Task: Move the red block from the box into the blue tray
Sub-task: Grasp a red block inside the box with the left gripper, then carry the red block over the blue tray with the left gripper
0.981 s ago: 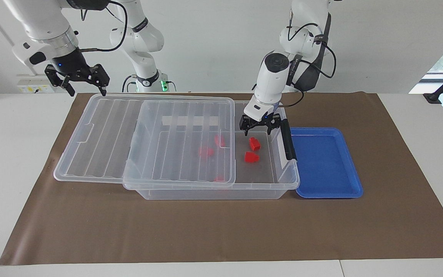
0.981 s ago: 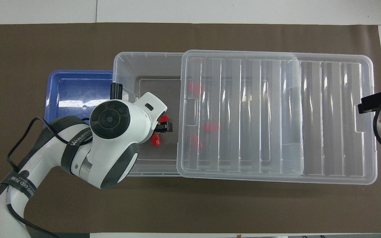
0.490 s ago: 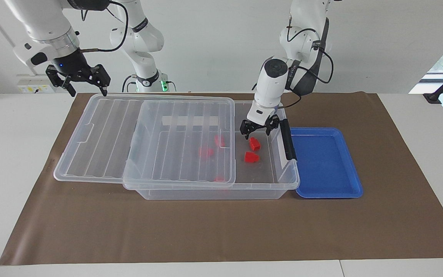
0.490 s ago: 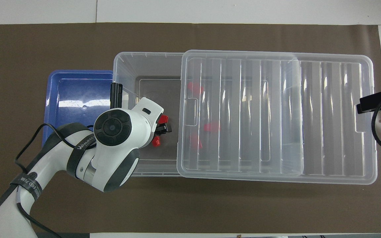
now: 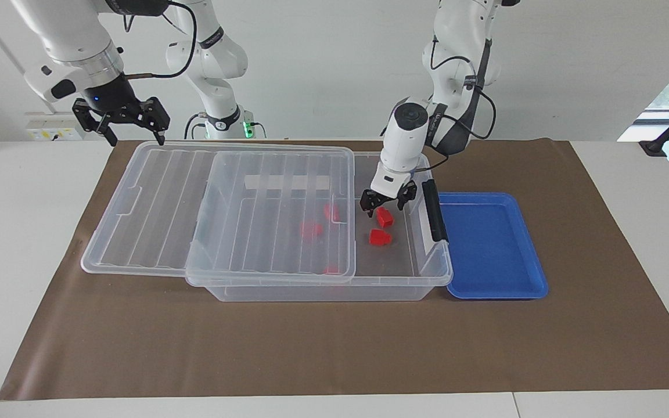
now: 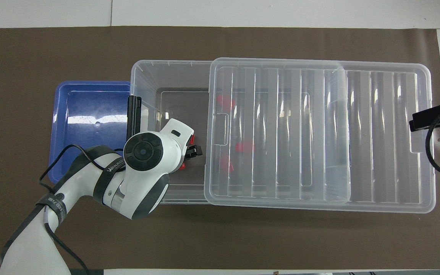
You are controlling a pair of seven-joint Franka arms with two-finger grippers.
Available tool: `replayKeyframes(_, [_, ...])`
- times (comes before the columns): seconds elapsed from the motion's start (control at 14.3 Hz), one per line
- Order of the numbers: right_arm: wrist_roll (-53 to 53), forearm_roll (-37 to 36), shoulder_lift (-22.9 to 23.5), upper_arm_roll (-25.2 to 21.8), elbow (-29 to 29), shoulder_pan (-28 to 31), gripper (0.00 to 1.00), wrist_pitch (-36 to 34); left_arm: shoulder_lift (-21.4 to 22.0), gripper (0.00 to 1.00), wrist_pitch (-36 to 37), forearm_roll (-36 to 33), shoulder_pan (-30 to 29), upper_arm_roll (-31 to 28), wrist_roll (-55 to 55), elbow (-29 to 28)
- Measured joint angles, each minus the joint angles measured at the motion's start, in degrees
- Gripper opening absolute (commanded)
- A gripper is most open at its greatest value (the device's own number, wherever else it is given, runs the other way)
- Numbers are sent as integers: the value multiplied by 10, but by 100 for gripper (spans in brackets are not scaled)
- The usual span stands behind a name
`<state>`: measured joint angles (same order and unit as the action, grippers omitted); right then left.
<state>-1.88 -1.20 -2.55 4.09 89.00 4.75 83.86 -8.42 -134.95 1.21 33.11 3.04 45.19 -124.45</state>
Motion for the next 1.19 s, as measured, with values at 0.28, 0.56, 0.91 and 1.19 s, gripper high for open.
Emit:
replayKeyframes(0.28, [0,0,0,0,0,0,100,0,-19,0,-13,0,8,0,1,0])
replayKeyframes(0.56, [0,0,0,0,0,0,100,0,-19,0,-13,-5,8,-2,1,0])
replayKeyframes(0.91, [0,0,0,0,0,1,100,0,-19,0,-13,-13,8,-5,1,3])
replayKeyframes(1.19, [0,0,1,0,0,1,100,0,-1,0,7,-13,6,-8,1,8])
